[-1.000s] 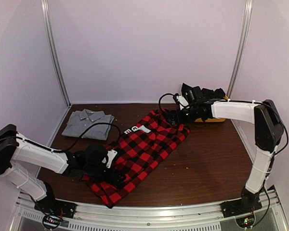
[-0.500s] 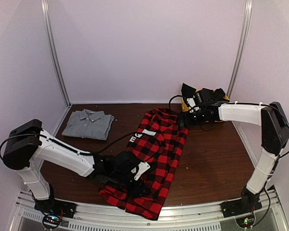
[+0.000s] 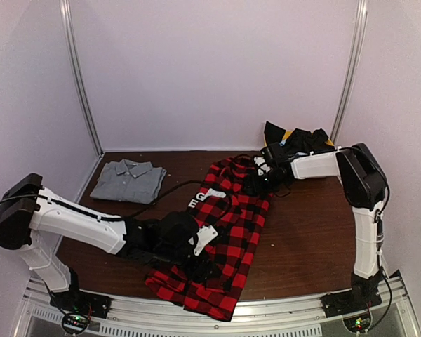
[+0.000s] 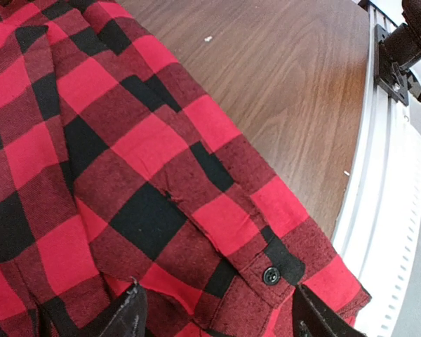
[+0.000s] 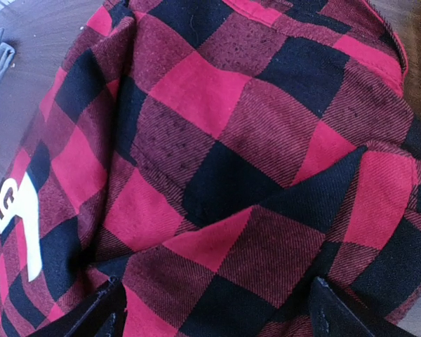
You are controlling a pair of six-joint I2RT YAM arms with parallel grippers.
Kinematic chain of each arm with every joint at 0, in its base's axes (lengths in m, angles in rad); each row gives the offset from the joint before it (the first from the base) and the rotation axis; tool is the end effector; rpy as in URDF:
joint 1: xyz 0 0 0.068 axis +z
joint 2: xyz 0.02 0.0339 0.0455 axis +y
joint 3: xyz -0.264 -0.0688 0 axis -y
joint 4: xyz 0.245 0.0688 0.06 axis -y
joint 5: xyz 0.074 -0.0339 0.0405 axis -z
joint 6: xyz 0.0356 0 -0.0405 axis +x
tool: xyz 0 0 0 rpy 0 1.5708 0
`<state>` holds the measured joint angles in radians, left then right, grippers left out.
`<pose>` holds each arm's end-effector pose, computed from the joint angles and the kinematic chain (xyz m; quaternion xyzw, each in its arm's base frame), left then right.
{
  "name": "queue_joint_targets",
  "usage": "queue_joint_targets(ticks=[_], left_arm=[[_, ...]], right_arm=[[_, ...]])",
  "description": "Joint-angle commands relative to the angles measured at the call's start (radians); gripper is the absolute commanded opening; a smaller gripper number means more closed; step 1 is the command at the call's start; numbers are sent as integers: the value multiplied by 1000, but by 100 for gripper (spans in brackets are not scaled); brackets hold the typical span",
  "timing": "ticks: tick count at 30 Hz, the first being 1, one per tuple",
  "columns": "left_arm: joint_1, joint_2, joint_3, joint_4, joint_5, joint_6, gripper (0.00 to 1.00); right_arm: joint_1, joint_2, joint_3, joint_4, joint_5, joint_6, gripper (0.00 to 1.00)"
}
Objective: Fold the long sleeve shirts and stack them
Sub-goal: Rotate the rectangle-folded shirt at the center of the board, then pick up the rectangle-folded shirt from the center of the board.
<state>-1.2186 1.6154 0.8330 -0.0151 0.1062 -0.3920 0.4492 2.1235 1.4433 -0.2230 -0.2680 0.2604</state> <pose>0.1083 -0.3056 0.1688 0.3898 0.8390 -0.3056 0.2255 0.4048 0.2056 0.1457 -0.1318 0.9280 0.2312 0.2606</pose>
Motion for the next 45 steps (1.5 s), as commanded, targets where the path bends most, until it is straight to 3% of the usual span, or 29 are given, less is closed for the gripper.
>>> queue_joint_targets(ticks=[1, 6, 17, 23, 32, 39, 45], left_arm=[[4, -63, 21, 31, -158, -25, 75], [27, -126, 15, -16, -260, -51, 81], [96, -174, -17, -76, -230, -84, 86], [142, -132, -35, -53, -135, -104, 87], [196, 54, 14, -6, 41, -80, 87], [196, 149, 56, 53, 139, -57, 84], [196, 195, 88, 86, 215, -41, 80]], right_arm=[[3, 51, 57, 44, -46, 16, 91], [2, 137, 132, 47, -85, 24, 91], [2, 366, 465, -22, -113, 47, 90], [-19, 478, 658, -67, -118, 79, 90], [-110, 536, 789, -10, -241, 147, 90], [-126, 439, 787, -64, -291, 70, 90], [-111, 224, 556, -42, -272, 4, 91]])
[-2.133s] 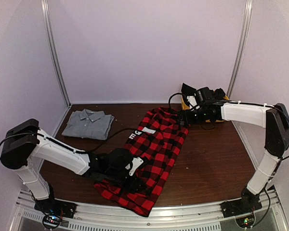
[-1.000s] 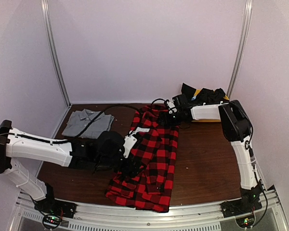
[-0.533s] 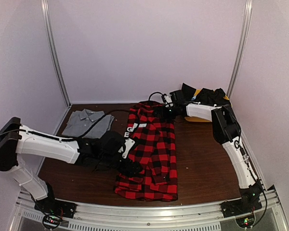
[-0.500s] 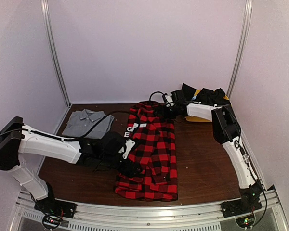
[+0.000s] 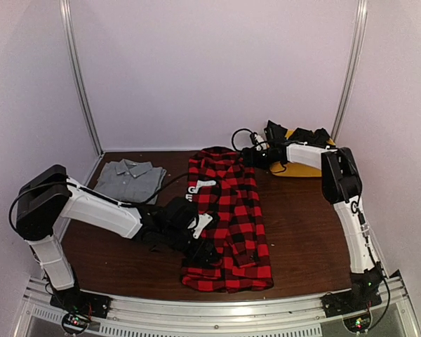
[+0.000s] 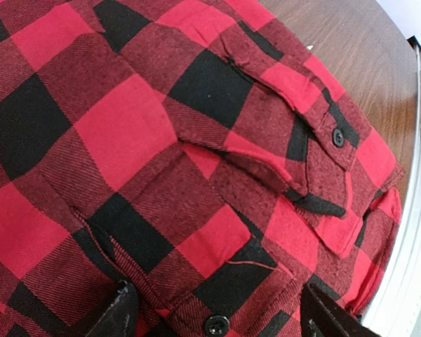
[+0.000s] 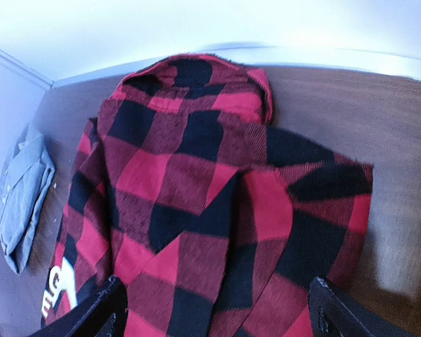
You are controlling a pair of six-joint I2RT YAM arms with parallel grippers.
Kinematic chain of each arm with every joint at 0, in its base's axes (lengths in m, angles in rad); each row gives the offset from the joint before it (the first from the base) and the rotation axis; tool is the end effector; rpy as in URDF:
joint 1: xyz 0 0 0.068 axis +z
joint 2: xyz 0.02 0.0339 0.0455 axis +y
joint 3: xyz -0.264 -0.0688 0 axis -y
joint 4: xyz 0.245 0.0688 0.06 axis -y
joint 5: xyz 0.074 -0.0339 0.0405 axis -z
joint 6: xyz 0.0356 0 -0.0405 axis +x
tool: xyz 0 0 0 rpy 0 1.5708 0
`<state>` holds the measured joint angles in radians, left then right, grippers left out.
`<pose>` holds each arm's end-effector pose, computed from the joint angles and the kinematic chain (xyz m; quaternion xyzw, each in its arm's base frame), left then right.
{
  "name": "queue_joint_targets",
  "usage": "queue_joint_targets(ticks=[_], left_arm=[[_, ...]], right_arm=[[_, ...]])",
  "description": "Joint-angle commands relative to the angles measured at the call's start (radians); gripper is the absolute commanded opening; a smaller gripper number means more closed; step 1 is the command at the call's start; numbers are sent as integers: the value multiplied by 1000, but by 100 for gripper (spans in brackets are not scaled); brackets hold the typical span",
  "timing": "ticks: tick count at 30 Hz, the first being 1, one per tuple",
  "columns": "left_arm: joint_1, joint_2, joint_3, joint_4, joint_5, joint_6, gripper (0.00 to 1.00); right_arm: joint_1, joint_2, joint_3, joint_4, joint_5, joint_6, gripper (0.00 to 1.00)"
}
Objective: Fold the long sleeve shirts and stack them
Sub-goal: Pick up the rectangle-folded shirt from the center of the board.
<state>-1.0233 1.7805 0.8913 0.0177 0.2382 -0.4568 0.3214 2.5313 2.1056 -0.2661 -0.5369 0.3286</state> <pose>0.1728 -0.2996 0.1362 0.2998 0.8843 -0.3118 0.1759 0.5301 0.1957 0.1515 -0.1097 0.8730 0.3585 0.3121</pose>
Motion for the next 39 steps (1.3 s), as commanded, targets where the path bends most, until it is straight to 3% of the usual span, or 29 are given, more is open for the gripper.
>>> queue_joint_targets(ticks=[1, 7, 15, 21, 31, 36, 39], left_arm=[[0, 23, 31, 53, 77, 24, 80], [-1, -88, 10, 39, -35, 37, 82], [-1, -284, -22, -13, -297, 85, 91], [1, -422, -83, -85, -438, 62, 98], [3, -700, -244, -117, -537, -91, 98], [2, -807, -324, -112, -455, -39, 98], [-9, -861, -408, -42, -373, 6, 95]], right_arm=[[21, -223, -145, 2, 10, -81, 91], [79, -481, -373, -32, 146, -167, 93], [207, -854, -689, -71, 595, -244, 100], [263, -1114, -929, -65, 677, -223, 100], [260, -1503, -1331, 55, 534, -73, 100], [257, -1559, -1441, 52, 285, -40, 100], [316, -1594, -1558, 140, 235, -9, 100]])
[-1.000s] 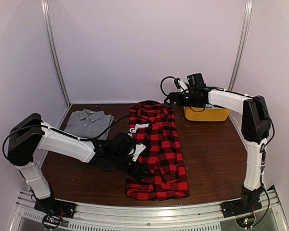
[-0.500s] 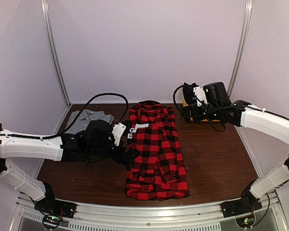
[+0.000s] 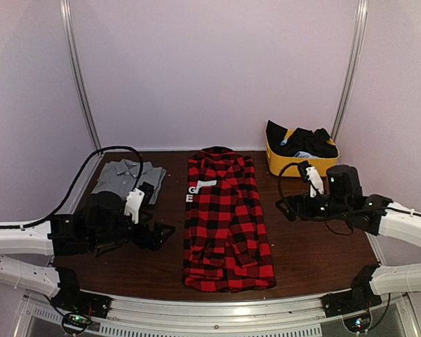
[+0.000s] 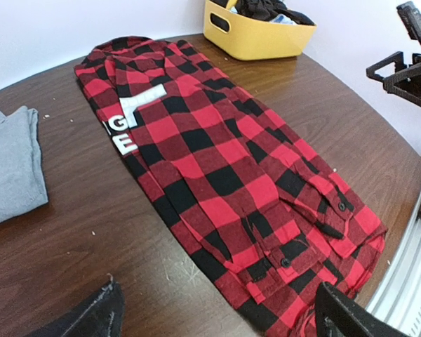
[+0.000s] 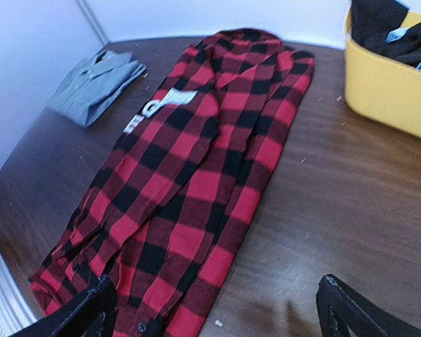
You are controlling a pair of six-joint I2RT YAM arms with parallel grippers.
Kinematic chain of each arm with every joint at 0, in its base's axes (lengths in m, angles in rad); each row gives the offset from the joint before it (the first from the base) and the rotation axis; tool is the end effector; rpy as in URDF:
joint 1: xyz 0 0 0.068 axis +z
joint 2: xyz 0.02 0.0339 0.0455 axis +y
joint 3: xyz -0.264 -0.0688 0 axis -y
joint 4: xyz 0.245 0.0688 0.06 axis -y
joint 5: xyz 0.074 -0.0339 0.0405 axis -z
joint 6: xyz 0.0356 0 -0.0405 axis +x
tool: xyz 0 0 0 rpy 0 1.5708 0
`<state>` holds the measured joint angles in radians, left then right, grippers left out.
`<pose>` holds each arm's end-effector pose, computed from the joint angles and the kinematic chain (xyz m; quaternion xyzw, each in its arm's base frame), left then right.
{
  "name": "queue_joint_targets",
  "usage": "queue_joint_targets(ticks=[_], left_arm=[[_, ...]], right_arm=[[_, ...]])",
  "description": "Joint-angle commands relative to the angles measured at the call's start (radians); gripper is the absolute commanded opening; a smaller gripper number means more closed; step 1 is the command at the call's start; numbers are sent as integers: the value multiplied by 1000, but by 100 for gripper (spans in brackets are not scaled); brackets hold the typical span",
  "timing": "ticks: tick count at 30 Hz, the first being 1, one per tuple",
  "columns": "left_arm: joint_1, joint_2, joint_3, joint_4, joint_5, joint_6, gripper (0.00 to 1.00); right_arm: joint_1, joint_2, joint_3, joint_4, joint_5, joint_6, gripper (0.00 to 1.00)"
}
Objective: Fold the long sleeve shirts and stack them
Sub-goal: Pick up the rectangle-folded shirt from the center of the board.
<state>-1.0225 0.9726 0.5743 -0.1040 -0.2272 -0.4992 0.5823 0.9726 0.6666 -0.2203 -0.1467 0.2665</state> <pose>0.1193 -0.1799 0.2396 0.1654 0.8409 -0.2782 0.4337 0.1788 0.1239 0.2602 -0.1720 0.8479 0.2627 0.4272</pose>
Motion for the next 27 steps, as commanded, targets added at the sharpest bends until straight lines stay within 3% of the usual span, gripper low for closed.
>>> queue_joint_targets(ticks=[1, 4, 9, 16, 19, 27], left_arm=[[-22, -68, -120, 121, 107, 63, 94], [-100, -85, -174, 176, 88, 81, 92], [-253, -50, -198, 184, 0, 116, 89], [-362, 141, -164, 217, -52, 208, 88], [-383, 248, -126, 229, -54, 261, 88], [-397, 488, -8, 246, -34, 384, 84]], right_arm=[[100, -38, -147, 104, -123, 62, 100], [254, -31, -180, 69, 70, 93, 100], [501, -35, -209, 68, 237, 201, 97], [770, 63, -165, -89, 421, 328, 96], [832, 119, -144, -132, 450, 351, 99], [853, 219, -123, -146, 436, 347, 98]])
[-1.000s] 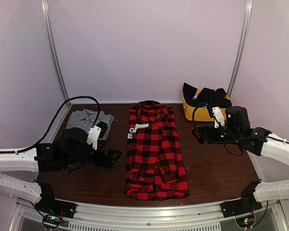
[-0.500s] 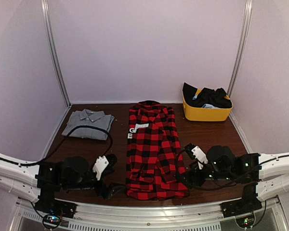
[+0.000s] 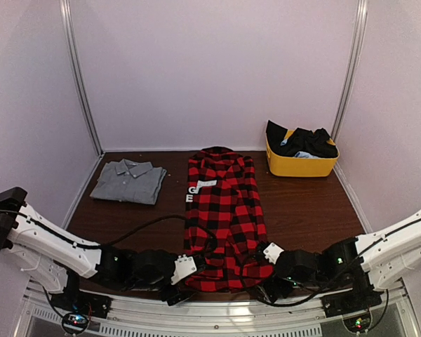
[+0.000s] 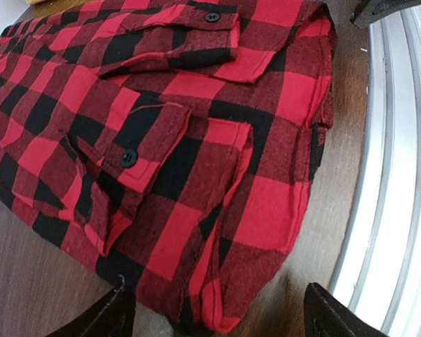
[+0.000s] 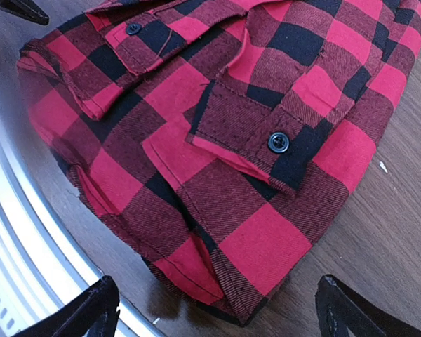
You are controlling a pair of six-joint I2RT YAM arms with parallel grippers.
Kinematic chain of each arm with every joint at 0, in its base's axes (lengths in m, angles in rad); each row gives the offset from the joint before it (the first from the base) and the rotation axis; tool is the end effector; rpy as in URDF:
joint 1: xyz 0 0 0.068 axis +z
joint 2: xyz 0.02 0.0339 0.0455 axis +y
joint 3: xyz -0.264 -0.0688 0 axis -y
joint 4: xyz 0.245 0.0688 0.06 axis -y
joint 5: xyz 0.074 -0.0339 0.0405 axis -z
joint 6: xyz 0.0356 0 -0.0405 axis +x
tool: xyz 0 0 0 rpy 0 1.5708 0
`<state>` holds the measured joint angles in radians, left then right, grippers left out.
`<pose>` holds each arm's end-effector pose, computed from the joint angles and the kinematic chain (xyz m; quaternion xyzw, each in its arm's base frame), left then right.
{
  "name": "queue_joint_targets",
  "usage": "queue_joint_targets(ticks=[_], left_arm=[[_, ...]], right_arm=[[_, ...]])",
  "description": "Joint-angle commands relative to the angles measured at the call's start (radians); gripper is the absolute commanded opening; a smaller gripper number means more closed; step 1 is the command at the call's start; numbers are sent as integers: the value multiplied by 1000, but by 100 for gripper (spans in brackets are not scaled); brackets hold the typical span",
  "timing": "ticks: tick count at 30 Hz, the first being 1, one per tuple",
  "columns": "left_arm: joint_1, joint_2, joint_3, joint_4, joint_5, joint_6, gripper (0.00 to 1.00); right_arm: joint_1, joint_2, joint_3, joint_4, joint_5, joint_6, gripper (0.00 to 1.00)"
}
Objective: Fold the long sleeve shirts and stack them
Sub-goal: Pick up the rectangle-folded shirt from the center of the board.
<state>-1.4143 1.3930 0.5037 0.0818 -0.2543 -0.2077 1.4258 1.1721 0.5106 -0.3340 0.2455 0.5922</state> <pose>0.0477 -0.2448 0.1425 0.4834 0.7848 -0.1868 0.3398 0.0384 0.2033 0.1626 -0.3535 0.8843 0.1757 0.2494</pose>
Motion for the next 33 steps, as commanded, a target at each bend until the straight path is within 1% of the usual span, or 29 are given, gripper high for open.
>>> queue_joint_targets(ticks=[1, 5, 10, 13, 18, 23, 24, 32, 33], left_arm=[[-6, 89, 77, 56, 0, 104, 81], [-6, 150, 112, 45, 13, 132, 71], [-6, 187, 120, 44, 32, 135, 60], [-4, 204, 121, 48, 35, 133, 50], [1, 229, 130, 27, 45, 120, 30], [4, 190, 120, -27, 66, 79, 2], [3, 174, 113, -36, 69, 63, 0], [14, 27, 67, -77, 134, -91, 0], [15, 14, 65, -105, 142, -102, 0]], right_arm=[[9, 19, 33, -33, 43, 25, 98], [9, -6, 16, -24, 35, 44, 98], [9, -55, -12, -21, 24, 70, 98], [9, -74, -20, -25, 26, 83, 98], [9, -73, -34, 3, 7, 94, 97], [18, -41, -27, 12, 2, 96, 96], [25, -32, -23, 12, 5, 94, 96], [124, 71, 66, -32, 80, 58, 95], [131, 82, 78, -36, 88, 49, 95]])
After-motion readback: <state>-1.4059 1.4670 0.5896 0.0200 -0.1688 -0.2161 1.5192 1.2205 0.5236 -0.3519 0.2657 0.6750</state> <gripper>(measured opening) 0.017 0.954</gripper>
